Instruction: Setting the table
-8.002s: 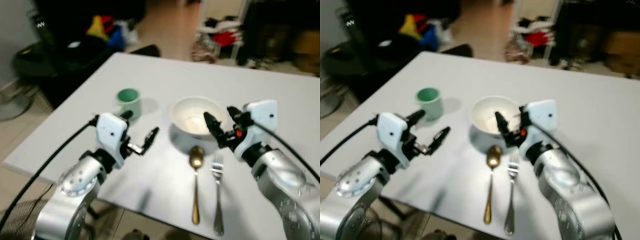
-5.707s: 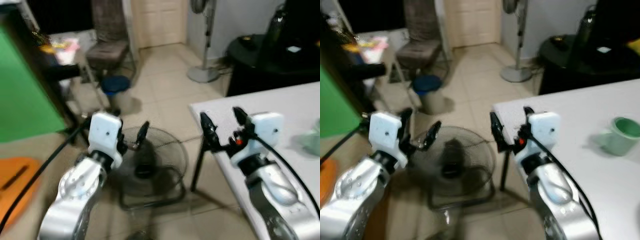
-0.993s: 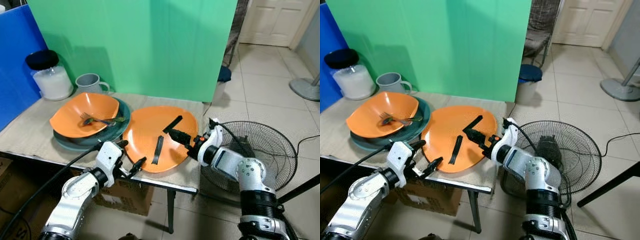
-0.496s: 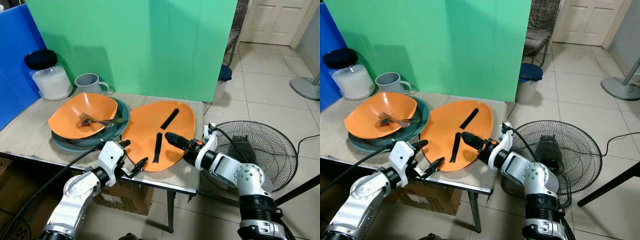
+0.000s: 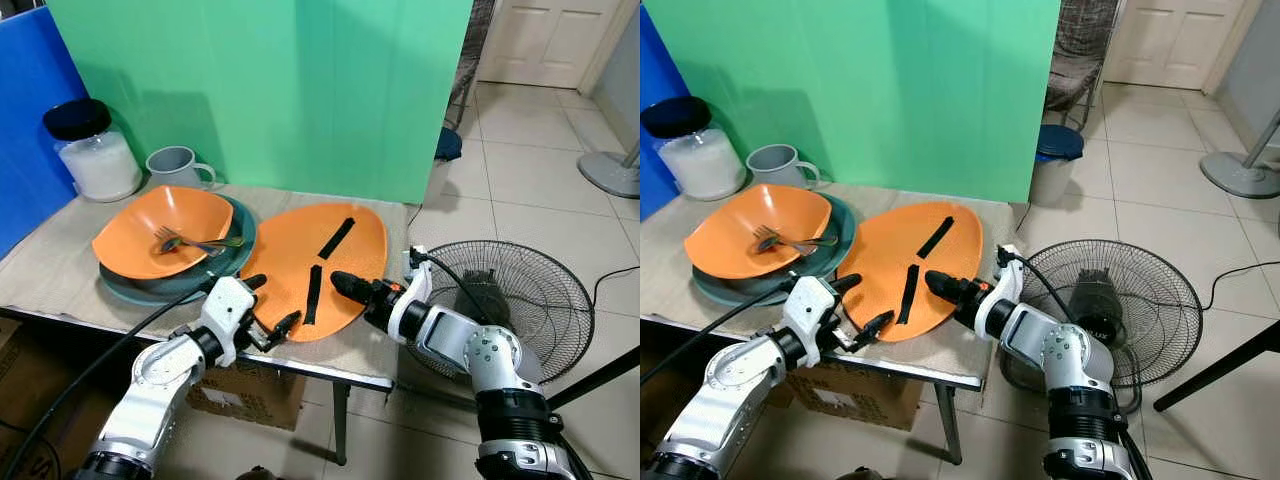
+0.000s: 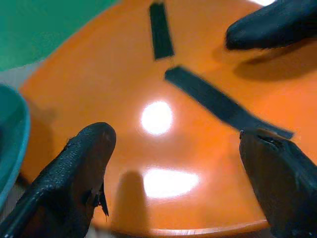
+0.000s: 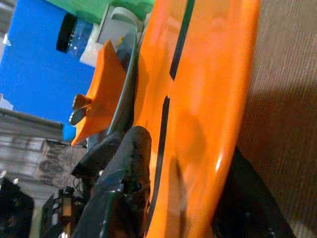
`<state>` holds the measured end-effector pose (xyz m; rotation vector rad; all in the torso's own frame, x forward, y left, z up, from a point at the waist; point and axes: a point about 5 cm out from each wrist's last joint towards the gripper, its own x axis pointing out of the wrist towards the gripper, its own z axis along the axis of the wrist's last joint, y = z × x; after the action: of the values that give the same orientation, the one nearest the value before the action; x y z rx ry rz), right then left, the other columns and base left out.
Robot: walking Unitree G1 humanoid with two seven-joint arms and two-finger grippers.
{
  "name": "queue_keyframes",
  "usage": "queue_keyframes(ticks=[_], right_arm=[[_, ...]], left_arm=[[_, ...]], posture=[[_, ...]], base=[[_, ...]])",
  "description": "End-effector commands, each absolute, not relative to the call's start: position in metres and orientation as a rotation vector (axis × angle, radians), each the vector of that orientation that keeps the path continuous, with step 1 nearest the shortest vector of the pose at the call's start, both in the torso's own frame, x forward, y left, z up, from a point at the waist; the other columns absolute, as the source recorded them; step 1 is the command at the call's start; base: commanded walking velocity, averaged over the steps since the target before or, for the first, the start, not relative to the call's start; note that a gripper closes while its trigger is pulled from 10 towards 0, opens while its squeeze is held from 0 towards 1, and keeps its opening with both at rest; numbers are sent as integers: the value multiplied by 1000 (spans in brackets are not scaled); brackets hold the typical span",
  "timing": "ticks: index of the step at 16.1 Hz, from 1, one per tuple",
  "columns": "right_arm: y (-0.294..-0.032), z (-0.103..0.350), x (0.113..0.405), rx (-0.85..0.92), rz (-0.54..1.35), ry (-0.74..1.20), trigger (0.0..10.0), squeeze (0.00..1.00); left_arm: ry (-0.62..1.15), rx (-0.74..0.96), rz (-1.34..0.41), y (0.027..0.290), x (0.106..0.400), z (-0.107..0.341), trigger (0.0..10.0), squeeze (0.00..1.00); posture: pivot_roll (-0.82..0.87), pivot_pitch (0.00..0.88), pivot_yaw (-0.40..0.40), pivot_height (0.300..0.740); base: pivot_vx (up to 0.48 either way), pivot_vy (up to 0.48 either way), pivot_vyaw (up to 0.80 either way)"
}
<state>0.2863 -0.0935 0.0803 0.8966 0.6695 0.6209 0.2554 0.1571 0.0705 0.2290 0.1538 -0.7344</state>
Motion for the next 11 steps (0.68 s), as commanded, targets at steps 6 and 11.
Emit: queue_keyframes(ticks=[6,11], right_arm=[[-99,84,286,918,599,641,0,0],[-115,101,289,932,541,549,0,0]], left_arm=[[61,226,-763,148,256,97,10000,0],[57,189,-791,150,226,119,10000,0]], posture=[[74,0,49,740],[78,0,50,740]], base=[[0,0,0],[0,0,0]])
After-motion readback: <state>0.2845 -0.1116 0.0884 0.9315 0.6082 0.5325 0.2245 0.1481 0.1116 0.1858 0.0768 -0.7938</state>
